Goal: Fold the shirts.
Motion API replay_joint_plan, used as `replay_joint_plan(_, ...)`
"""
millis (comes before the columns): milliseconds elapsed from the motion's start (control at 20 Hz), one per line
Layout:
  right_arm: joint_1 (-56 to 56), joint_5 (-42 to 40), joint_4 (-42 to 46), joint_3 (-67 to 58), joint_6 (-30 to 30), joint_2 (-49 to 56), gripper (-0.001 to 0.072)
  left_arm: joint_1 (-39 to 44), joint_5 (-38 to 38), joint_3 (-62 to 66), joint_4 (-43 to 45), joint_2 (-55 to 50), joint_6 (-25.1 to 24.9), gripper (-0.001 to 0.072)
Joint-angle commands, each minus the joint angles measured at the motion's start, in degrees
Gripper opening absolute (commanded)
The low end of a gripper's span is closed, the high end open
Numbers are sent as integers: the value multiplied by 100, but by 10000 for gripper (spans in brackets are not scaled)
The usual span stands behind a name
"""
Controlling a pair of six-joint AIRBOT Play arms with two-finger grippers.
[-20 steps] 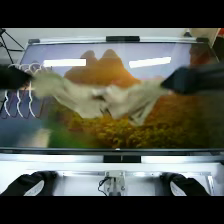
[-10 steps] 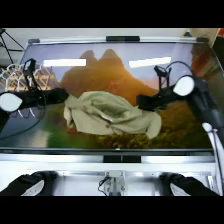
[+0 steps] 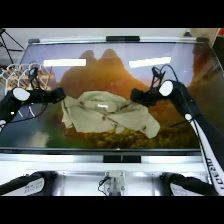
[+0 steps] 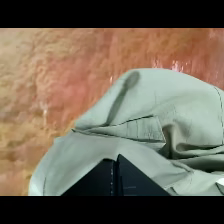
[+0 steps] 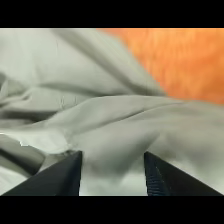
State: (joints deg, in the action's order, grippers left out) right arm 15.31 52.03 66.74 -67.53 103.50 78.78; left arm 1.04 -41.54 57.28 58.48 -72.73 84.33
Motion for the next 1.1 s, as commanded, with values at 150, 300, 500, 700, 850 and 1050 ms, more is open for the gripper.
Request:
replay_joint_plan(150, 291, 221, 1110, -426, -1019, 76, 629, 168, 17, -2, -160, -127, -420, 49)
replay_joint_plan(300, 535, 109, 2286, -426, -450, 275, 632, 192, -166, -2, -186, -120, -420, 50)
replay_joint_plan(500, 409, -254, 2343, -636, -267, 1003, 631, 199, -310, -2, -195, -31, -422, 50)
replay_joint_plan(700, 404, -243, 2153, -1764, -452, 1985, 631, 238, -306, -2, -264, 92, -422, 50)
replay_joint_plan(850, 404, 422, 1910, -2439, -496, 2579, 631, 282, -304, -2, -262, 92, -422, 50)
replay_joint_plan(1050, 402, 1403, 1893, -2479, -577, 2721, 431, 282, -304, -2, -262, 92, -422, 50)
